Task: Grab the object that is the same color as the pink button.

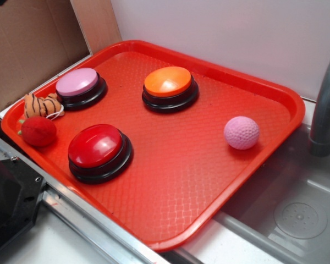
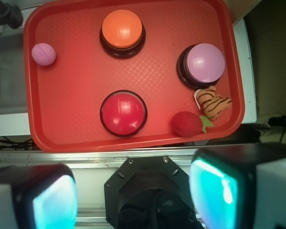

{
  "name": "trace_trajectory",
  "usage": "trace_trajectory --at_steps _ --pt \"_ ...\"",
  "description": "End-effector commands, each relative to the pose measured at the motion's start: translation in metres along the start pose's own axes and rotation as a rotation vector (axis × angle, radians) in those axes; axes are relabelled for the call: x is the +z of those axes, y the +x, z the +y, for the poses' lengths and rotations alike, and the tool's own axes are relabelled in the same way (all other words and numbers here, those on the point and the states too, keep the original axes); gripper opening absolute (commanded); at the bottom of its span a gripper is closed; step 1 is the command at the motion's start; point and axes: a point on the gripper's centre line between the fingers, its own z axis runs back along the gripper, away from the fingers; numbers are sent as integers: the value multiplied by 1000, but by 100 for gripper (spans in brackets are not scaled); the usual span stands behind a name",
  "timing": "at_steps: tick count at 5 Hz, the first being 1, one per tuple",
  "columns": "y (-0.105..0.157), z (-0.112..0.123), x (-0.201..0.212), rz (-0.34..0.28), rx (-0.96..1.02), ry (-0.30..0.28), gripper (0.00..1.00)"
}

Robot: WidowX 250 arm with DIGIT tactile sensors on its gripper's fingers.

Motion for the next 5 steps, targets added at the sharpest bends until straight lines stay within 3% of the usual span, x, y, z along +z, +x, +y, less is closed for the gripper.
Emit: trace_trajectory --at_steps 1,3,4,5 --pt "0 0 0 0 0 0 100" --pt "42 -18 -41 -50 -172 61 100" --pt "71 -37 -70 -94 -318 37 100" --pt "107 -73 -112 -153 -521 37 100"
